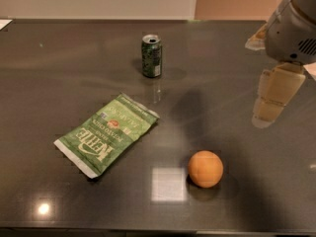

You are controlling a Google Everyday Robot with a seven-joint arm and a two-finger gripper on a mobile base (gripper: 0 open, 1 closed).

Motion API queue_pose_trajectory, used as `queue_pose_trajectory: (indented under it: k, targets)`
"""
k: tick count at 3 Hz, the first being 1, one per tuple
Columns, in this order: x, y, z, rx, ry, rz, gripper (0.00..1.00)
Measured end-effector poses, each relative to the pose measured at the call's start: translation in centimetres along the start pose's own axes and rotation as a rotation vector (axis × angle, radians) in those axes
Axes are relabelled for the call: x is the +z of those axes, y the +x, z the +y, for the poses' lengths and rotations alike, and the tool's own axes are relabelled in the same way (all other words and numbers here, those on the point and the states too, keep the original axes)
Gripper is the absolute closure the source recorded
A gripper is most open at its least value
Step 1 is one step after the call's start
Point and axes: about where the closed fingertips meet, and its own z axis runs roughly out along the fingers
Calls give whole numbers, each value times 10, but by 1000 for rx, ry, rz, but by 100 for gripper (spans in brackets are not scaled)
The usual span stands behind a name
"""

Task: Move green jalapeno chip bag near green can

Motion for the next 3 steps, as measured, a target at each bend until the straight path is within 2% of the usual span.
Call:
queue_pose_trajectory:
  k: [2,3]
  targets:
    - [31,-84,-12,-198,-103,-96,0]
    - [50,-122,-9,-263,-156,-144,0]
